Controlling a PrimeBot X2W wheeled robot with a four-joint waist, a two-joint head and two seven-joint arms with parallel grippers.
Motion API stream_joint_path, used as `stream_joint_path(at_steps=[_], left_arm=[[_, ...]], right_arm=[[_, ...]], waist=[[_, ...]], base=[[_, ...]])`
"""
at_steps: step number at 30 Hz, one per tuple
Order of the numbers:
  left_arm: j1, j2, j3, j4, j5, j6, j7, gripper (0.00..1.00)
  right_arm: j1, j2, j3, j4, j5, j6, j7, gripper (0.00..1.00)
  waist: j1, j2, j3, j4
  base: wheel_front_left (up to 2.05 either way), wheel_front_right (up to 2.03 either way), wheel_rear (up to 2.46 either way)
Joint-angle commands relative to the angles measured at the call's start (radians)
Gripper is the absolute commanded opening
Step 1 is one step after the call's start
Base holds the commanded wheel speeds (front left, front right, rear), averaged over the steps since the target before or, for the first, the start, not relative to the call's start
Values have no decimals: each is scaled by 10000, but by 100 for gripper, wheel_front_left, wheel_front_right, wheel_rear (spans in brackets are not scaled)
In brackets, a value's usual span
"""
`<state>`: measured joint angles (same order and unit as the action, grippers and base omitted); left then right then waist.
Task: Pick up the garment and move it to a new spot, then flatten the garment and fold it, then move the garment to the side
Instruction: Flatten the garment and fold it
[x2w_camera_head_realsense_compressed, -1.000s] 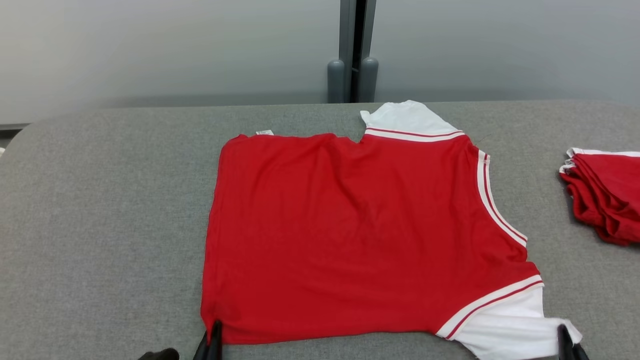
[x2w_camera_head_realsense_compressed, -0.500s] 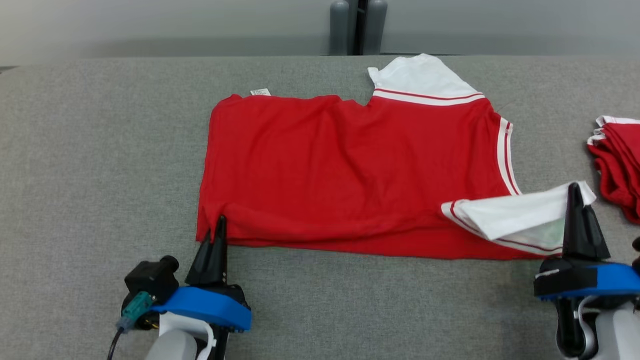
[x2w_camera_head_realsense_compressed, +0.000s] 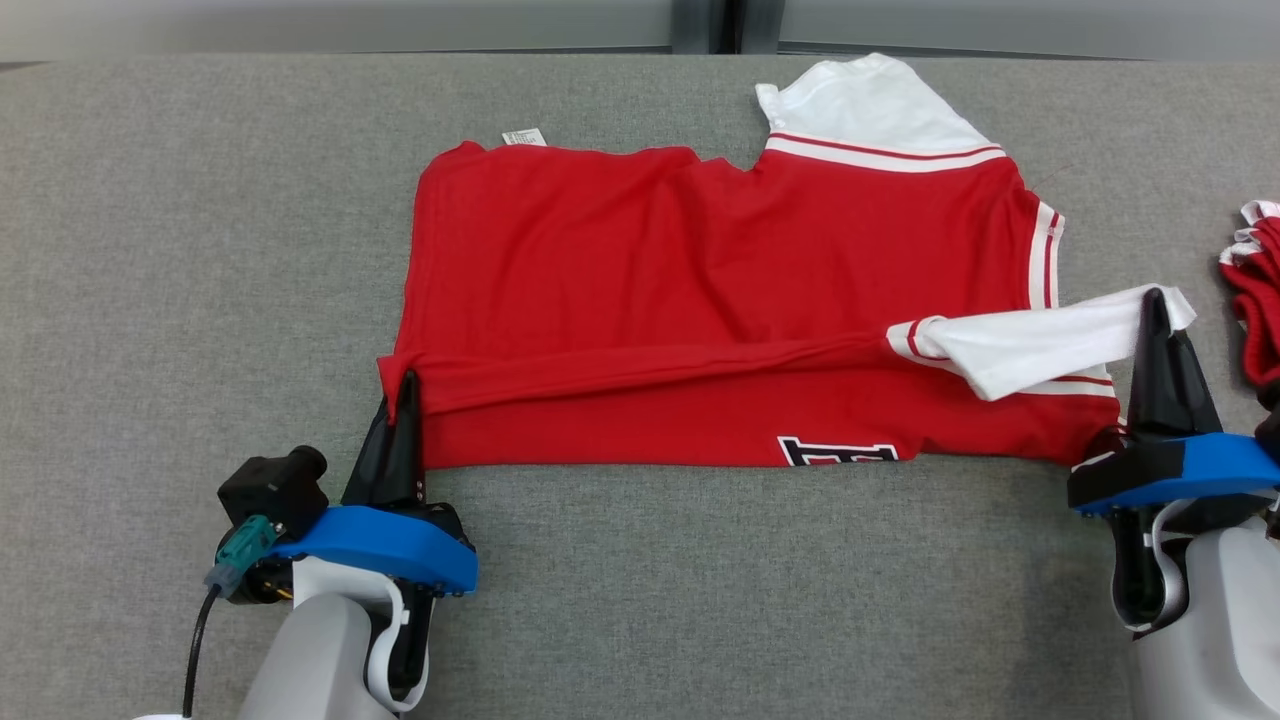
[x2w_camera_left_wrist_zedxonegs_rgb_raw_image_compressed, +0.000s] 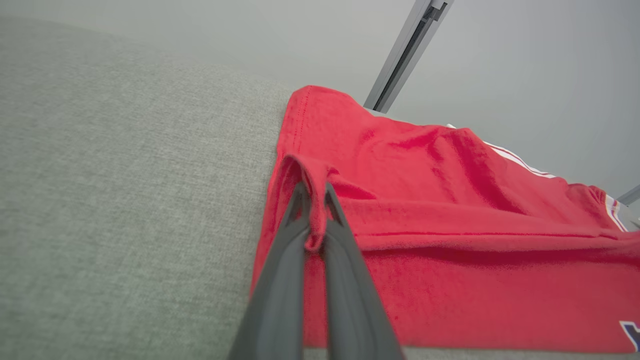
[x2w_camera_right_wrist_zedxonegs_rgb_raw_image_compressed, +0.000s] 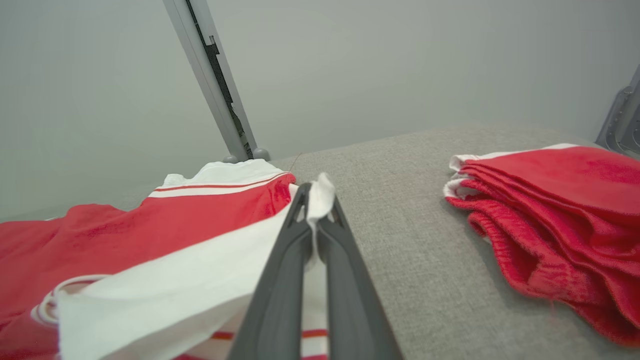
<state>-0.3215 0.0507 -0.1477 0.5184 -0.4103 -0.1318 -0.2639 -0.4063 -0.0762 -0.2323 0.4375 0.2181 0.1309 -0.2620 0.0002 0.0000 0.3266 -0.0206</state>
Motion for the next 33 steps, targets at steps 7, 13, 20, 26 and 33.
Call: stream_joint_path(at_steps=[7,13,20,26,33], left_arm=[[250,0,558,128,173,31,-1,100],[1224,1,784,22,490,103,-2,100],[2295,3,729,131,762,160,-3,100],[2905,-1,472,256,938,191,-3,100],[2943,5,257,153,901,198,-3,100]], right_arm=[[294,95,-143,-144,-542,-2,-33,100],[1449,189,107,-306,-793,-2,-33,100],[2871,240,676,57,-869,-2,-33,100],[3657,247,1108,188,-605,-2,-33,100],[3708,241,1226,170,-540,-2,-33,100]], waist=[[-2,0,-278,-2],[-2,0,-940,-4],[-2,0,-1670,9],[-2,0,-2118,27],[-2,0,-2176,41]], base=[[0,0,0],[0,0,0],[0,0,0],[0,0,0],[0,0,0]])
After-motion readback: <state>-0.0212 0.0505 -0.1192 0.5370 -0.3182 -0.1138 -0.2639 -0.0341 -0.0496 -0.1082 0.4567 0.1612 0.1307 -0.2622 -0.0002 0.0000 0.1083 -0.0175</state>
